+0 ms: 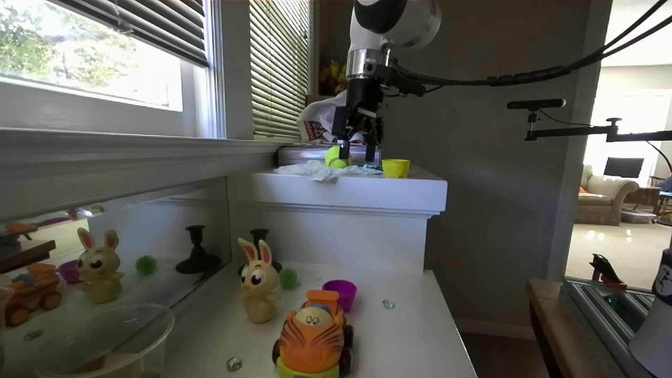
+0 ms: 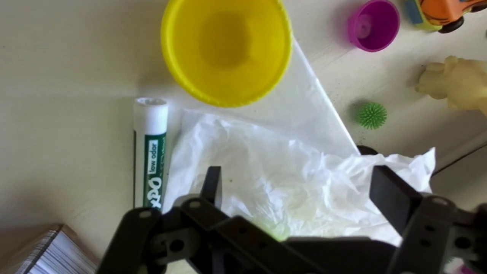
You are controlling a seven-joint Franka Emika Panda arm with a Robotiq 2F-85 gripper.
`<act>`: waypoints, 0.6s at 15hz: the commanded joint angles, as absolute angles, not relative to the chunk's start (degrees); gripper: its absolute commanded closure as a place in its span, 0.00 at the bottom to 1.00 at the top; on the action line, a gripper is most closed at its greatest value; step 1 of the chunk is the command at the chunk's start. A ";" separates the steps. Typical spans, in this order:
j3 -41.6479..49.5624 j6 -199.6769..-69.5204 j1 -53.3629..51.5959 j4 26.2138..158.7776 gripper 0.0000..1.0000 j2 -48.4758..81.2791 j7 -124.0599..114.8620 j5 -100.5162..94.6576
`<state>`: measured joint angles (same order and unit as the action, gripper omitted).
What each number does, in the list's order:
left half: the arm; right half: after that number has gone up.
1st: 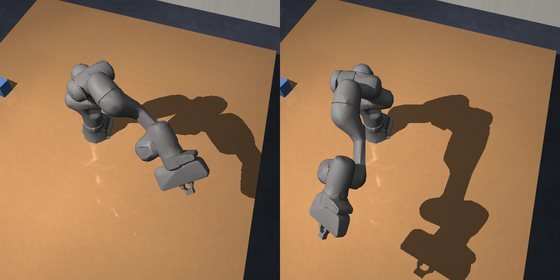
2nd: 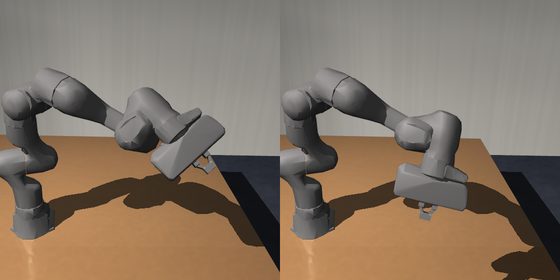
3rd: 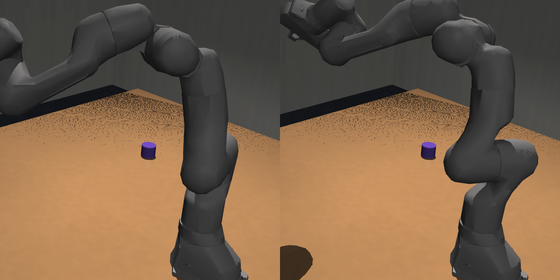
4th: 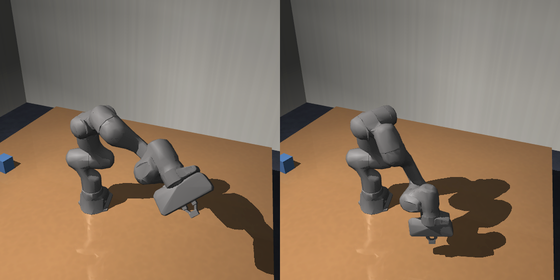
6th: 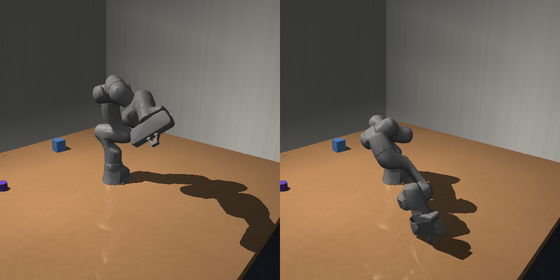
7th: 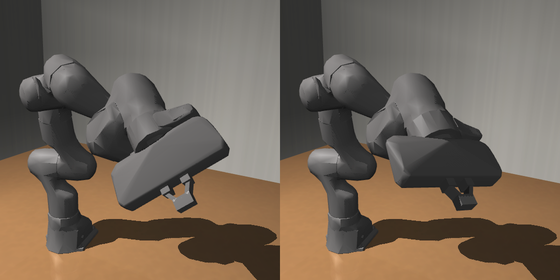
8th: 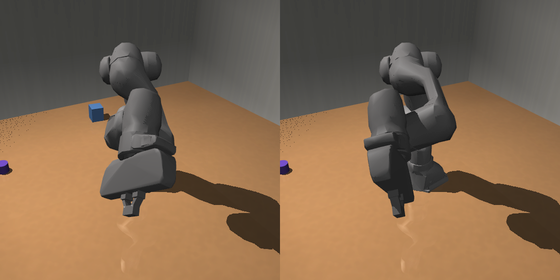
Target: Use the paper towel to clean the mirror
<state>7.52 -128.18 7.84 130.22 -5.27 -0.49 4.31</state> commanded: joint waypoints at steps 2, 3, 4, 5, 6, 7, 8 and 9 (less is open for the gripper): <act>7.31 -130.25 7.69 129.35 0.00 -2.92 -2.26 2.91; 7.24 -130.45 7.64 129.35 0.00 -2.60 -2.22 2.44; 7.21 -130.24 7.59 129.28 0.00 -2.34 -2.14 2.45; 7.16 -130.13 7.53 129.24 0.00 -2.04 -1.96 2.39; 7.12 -129.89 7.50 129.18 0.00 -1.82 -1.82 2.31; 7.05 -129.88 7.47 129.19 0.00 -1.63 -1.85 2.04; 7.00 -129.64 7.43 129.17 0.22 -1.46 -1.75 1.68; 6.97 -129.66 7.38 129.18 0.26 -1.32 -1.74 1.33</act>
